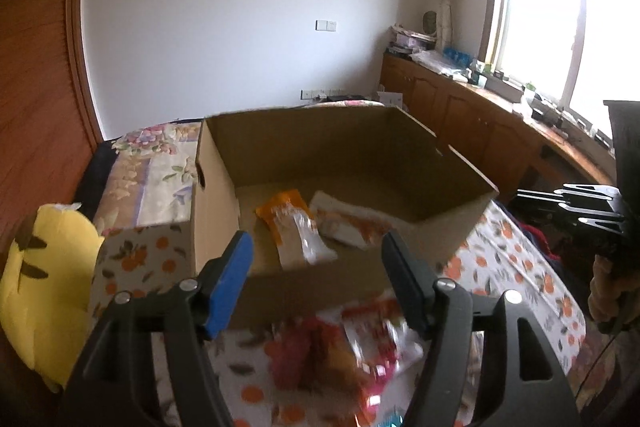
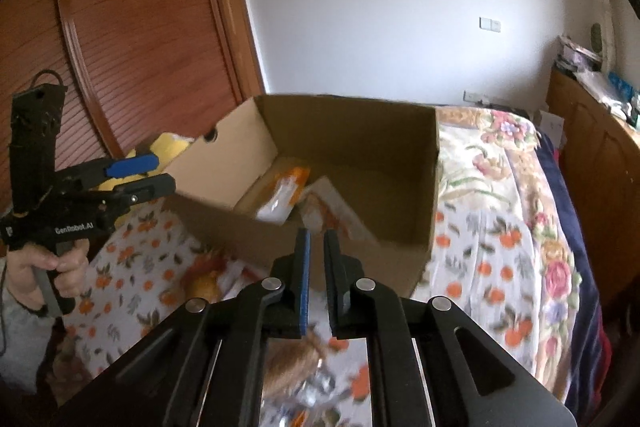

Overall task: Organize snacks
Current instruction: 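Grasp the brown wafer pack with left tool while right tool reaches granola bar, then close the right tool on the clear granola bar pack and lift it, then carry wafer and granola packs into the box and open both tools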

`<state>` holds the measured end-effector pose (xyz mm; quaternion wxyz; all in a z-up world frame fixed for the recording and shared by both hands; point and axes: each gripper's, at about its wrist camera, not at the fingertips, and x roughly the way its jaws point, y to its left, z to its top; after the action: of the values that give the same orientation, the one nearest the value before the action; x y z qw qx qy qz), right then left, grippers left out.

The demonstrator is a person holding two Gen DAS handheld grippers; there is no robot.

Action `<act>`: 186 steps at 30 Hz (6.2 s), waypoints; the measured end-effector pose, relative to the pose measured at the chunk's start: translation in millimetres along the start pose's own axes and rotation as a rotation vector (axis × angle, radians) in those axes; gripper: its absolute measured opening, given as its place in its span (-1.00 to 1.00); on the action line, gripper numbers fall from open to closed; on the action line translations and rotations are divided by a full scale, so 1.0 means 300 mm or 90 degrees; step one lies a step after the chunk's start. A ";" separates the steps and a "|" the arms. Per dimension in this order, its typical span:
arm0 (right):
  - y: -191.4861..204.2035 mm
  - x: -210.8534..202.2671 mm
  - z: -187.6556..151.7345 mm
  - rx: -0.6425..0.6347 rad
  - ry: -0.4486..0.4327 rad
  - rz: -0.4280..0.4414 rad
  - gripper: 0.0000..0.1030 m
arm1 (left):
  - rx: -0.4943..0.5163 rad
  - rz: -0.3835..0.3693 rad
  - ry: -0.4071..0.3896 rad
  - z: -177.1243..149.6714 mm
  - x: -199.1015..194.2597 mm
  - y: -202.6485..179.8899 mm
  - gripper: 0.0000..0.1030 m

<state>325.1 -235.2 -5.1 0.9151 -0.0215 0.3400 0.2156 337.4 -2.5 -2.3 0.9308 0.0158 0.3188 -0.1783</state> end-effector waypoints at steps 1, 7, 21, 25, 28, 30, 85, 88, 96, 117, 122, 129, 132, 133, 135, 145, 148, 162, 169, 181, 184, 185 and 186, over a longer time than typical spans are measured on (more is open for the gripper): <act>0.007 -0.010 -0.027 0.002 0.003 -0.004 -0.88 | 0.003 0.001 0.001 -0.018 -0.014 -0.008 0.31; 0.033 -0.046 -0.175 0.022 0.007 -0.009 -0.76 | 0.012 -0.015 0.012 -0.148 -0.088 -0.072 0.31; 0.049 0.041 -0.455 0.076 0.023 -0.023 0.10 | 0.027 0.023 0.028 -0.411 -0.128 -0.161 0.31; 0.053 0.046 -0.473 0.075 0.017 -0.018 0.17 | 0.011 0.028 0.044 -0.455 -0.117 -0.156 0.31; 0.065 0.051 -0.484 0.059 0.007 -0.034 0.19 | -0.006 0.032 0.061 -0.487 -0.095 -0.150 0.28; 0.066 0.057 -0.489 0.057 0.008 -0.037 0.19 | -0.012 0.040 0.071 -0.500 -0.080 -0.144 0.22; 0.100 0.118 -0.391 0.054 0.056 0.008 0.19 | -0.066 0.026 0.067 -0.576 -0.108 -0.145 -0.55; 0.109 0.161 -0.362 0.044 0.087 -0.008 0.19 | -0.073 0.020 0.065 -0.582 -0.108 -0.138 -0.55; 0.125 0.252 -0.327 0.034 0.134 -0.049 0.19 | -0.086 0.011 0.064 -0.599 -0.116 -0.122 -0.55; 0.150 0.326 -0.351 0.005 0.189 -0.076 0.01 | -0.095 0.002 0.058 -0.617 -0.127 -0.101 -0.55; 0.140 0.277 -0.354 0.022 0.166 -0.058 -0.08 | -0.093 0.004 0.057 -0.616 -0.129 -0.104 -0.55; 0.161 0.189 -0.331 0.021 0.125 -0.036 -0.10 | -0.087 0.007 0.052 -0.602 -0.143 -0.121 -0.55; 0.167 0.152 -0.325 0.018 0.106 -0.029 -0.10 | -0.081 0.011 0.048 -0.592 -0.152 -0.125 -0.55; 0.168 0.142 -0.325 0.019 0.103 -0.026 -0.10 | -0.080 0.012 0.047 -0.588 -0.157 -0.128 -0.55; 0.171 0.125 -0.326 0.017 0.099 -0.023 -0.11 | -0.077 0.014 0.045 -0.579 -0.164 -0.129 -0.55; 0.168 0.056 -0.316 0.017 0.075 -0.012 -0.11 | -0.061 0.025 0.025 -0.522 -0.202 -0.125 -0.55; 0.166 0.042 -0.315 0.017 0.070 -0.009 -0.11 | -0.059 0.026 0.019 -0.506 -0.213 -0.119 -0.55; 0.154 -0.033 -0.277 0.020 0.040 -0.003 -0.11 | -0.045 0.023 -0.023 -0.369 -0.251 -0.080 -0.54; 0.145 -0.061 -0.229 0.007 0.022 0.001 -0.11 | -0.041 0.019 -0.038 -0.291 -0.237 -0.074 -0.54; 0.095 -0.042 -0.080 -0.019 -0.020 0.011 -0.11 | -0.019 0.022 -0.059 -0.111 -0.144 -0.083 -0.54; 0.080 -0.008 -0.036 -0.025 -0.026 0.010 -0.11 | -0.011 0.022 -0.067 -0.065 -0.112 -0.073 -0.54; 0.077 0.003 -0.023 -0.026 -0.027 0.009 -0.11 | -0.007 0.023 -0.069 -0.048 -0.100 -0.069 -0.54; 0.072 0.017 -0.008 -0.028 -0.029 0.009 -0.11 | -0.002 0.025 -0.071 -0.027 -0.081 -0.064 -0.54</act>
<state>318.0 -214.1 -7.8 0.9204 -0.0345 0.3143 0.2299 308.2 -11.5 7.4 0.9504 0.0104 0.2664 -0.1600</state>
